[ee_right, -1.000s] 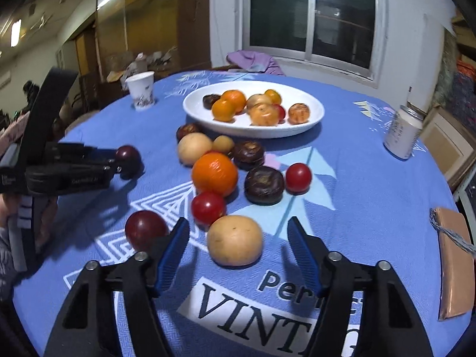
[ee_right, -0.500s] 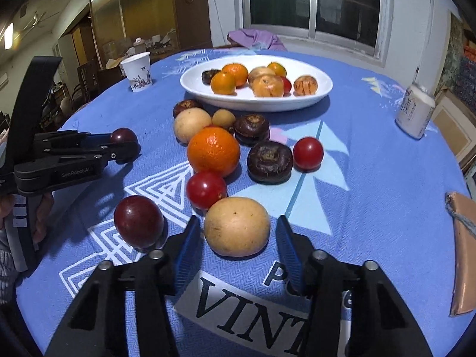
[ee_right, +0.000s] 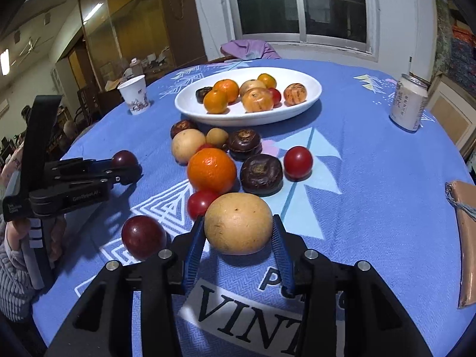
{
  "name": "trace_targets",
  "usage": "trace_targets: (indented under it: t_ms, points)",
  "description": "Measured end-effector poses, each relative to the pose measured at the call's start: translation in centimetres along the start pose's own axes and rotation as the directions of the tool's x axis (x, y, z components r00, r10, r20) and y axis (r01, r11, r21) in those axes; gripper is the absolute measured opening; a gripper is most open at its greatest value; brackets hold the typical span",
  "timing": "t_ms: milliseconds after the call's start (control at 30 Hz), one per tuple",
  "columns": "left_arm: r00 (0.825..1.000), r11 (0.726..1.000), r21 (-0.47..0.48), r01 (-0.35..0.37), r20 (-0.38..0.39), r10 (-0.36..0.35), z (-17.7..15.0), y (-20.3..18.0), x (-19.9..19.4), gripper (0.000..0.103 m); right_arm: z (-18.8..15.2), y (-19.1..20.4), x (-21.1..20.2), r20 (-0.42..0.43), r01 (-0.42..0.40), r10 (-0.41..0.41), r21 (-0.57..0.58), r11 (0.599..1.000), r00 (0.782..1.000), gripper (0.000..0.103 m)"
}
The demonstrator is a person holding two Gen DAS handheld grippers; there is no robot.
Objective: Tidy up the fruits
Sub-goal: 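Lower both held fruits onto the white plate and open both tools, then move both open tools back over the fruit cluster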
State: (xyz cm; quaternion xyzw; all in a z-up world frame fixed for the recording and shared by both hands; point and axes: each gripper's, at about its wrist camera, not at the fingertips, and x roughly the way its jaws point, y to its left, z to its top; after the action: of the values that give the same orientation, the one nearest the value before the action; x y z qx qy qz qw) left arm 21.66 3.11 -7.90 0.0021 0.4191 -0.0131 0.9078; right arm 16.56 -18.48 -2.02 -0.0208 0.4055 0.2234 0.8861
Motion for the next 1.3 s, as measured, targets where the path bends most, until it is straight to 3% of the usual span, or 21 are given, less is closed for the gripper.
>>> trace_targets:
  t_ms: [167, 367, 467, 567, 833, 1033, 1100, 1167, 1267, 1300]
  points:
    - [0.997, 0.999, 0.031, -0.025, 0.077, 0.022, 2.4, -0.6, -1.8, 0.038, 2.5, -1.0, -1.1, 0.047, -0.035, 0.033, 0.042, 0.998, 0.998, 0.045]
    - [0.988, 1.000, 0.026, -0.013, 0.155, 0.008, 9.4, -1.6, -3.2, 0.038, 11.1, -2.2, -3.9, 0.191, -0.026, 0.009, 0.087, 0.996, 0.982, 0.045]
    - [0.987, 1.000, -0.017, 0.025, 0.161, -0.021, 12.2, -1.5, -2.2, 0.038, 14.5, -2.4, -2.8, 0.226, -0.029, 0.003, 0.109, 0.994, 0.974, 0.045]
    - [0.990, 0.997, -0.065, 0.038, 0.141, -0.028, 13.8, -1.0, 0.2, 0.038, 16.4, -3.2, 0.5, 0.202, -0.049, 0.015, 0.161, 0.986, 0.979, 0.045]
    - [0.999, 0.995, -0.094, 0.013, 0.053, -0.008, 13.9, 0.8, 5.8, 0.038, 18.0, -4.8, 9.8, 0.052, 0.004, -0.014, 0.193, 0.981, 0.999, 0.045]
    - [0.999, 0.996, -0.078, 0.035, 0.028, -0.033, 13.5, 0.7, 7.6, 0.039, 18.1, -4.9, 12.0, 0.044, 0.003, -0.013, 0.216, 0.976, 0.999, 0.046]
    - [0.999, 0.997, -0.067, 0.036, 0.026, -0.034, 13.4, 0.5, 7.9, 0.040, 17.9, -5.3, 12.3, 0.041, -0.001, -0.009, 0.229, 0.973, 0.999, 0.053]
    - [0.999, 0.998, -0.055, 0.033, 0.037, -0.031, 13.3, 0.2, 7.6, 0.048, 17.8, -5.7, 12.0, 0.052, -0.014, 0.001, 0.247, 0.969, 0.999, 0.062]
    - [0.997, 0.998, -0.059, 0.031, 0.067, -0.027, 13.1, 0.2, 6.3, 0.064, 18.3, -6.3, 10.4, 0.092, -0.035, 0.010, 0.269, 0.963, 0.996, 0.064]
    - [0.997, 0.997, -0.063, 0.032, 0.078, -0.027, 13.0, 0.3, 5.8, 0.064, 18.6, -6.3, 9.6, 0.110, -0.041, 0.012, 0.272, 0.962, 0.994, 0.064]
